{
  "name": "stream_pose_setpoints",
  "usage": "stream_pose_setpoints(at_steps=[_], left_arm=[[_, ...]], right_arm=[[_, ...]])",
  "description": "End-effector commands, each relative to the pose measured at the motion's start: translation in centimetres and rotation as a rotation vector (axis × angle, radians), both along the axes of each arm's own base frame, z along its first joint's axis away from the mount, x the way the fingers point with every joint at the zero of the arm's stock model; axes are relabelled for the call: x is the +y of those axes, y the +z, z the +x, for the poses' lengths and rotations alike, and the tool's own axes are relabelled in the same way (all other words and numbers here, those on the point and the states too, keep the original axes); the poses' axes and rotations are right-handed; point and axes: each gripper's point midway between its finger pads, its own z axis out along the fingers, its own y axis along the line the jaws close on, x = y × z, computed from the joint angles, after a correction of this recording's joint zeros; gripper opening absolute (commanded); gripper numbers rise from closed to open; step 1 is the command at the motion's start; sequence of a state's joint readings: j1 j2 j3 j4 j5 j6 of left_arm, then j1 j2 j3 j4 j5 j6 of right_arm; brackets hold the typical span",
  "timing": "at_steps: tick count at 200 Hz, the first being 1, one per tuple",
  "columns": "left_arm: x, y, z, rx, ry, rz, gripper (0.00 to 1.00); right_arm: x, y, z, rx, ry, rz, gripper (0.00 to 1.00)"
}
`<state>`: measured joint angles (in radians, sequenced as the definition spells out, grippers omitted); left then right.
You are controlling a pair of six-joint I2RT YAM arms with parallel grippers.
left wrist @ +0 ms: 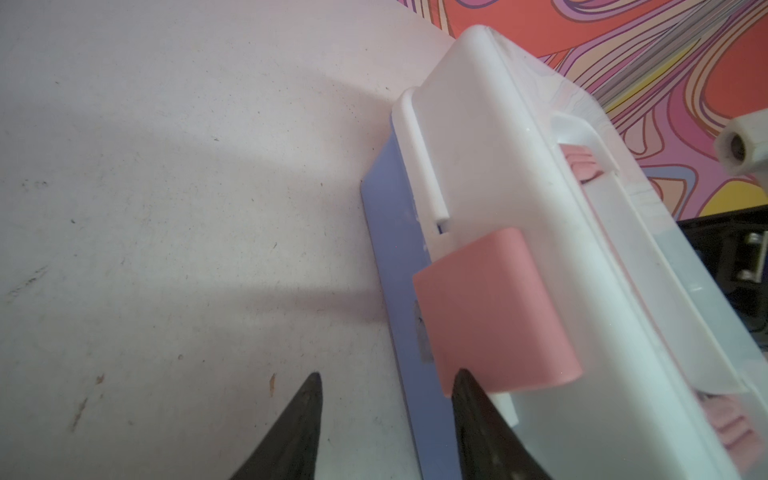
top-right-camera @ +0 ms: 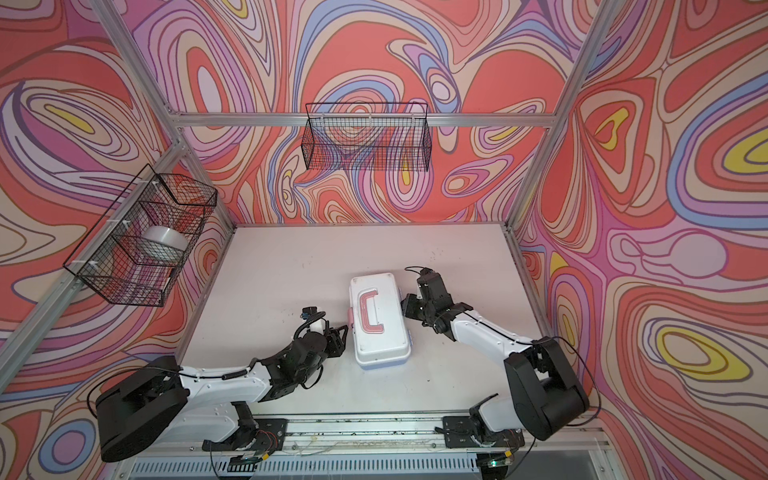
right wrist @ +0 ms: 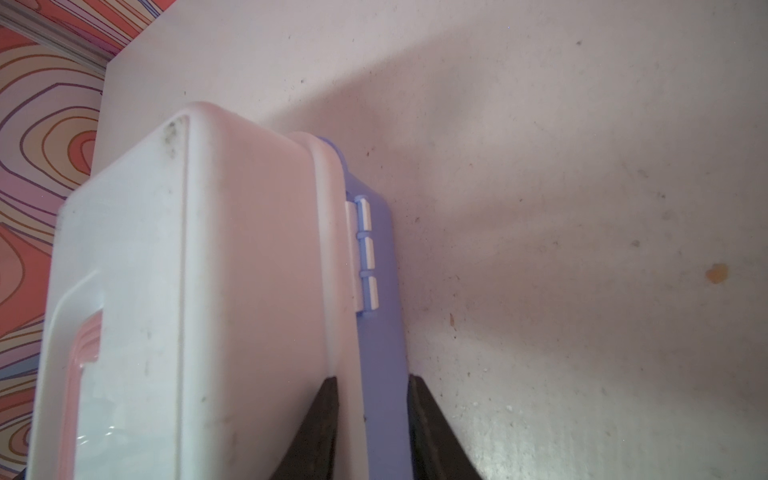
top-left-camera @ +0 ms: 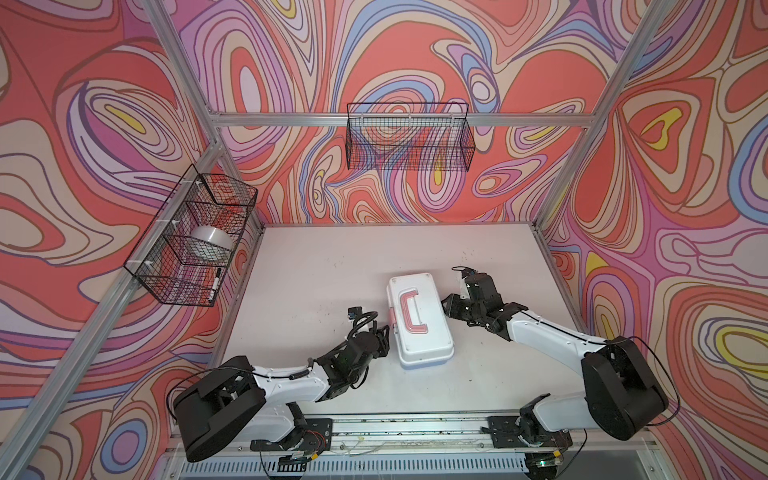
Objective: Pack the tool kit
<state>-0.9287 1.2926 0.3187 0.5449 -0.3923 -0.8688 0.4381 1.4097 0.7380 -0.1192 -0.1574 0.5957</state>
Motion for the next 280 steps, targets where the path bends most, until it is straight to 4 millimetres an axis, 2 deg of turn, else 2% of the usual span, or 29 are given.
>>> stream_pose_setpoints(at_steps=[1,83,175,232,280], left_arm=[[-0.2,0.9,0.3,-0.021,0.014,-0.047,0.51],[-0.1,1.8,0.8,-0.032,0.053,-0.077,0.52],[-1.7,2.9,1.6,-0.034,0.049,-0.155,0.51],[-1.3,2.0,1.4,0.037,0.124,-0.293,0.5],[-2.0,2.1,1.4,0.037,0.103,-0.333,0.48]], right_arm=[[0.5,-2.3,-2.5,0.098,0.057,-0.004,0.3],[0.7,-2.6,-2.4,0.102,0.06,0.0,0.29],[0.8,-2.9,-2.6,0.111,0.063,0.009,0.29],[0.8,-3.5,-3.1,0.127,0.068,0.019,0.29],[0.7,-4.3,-3.6,0.144,0.073,0.012,0.29]])
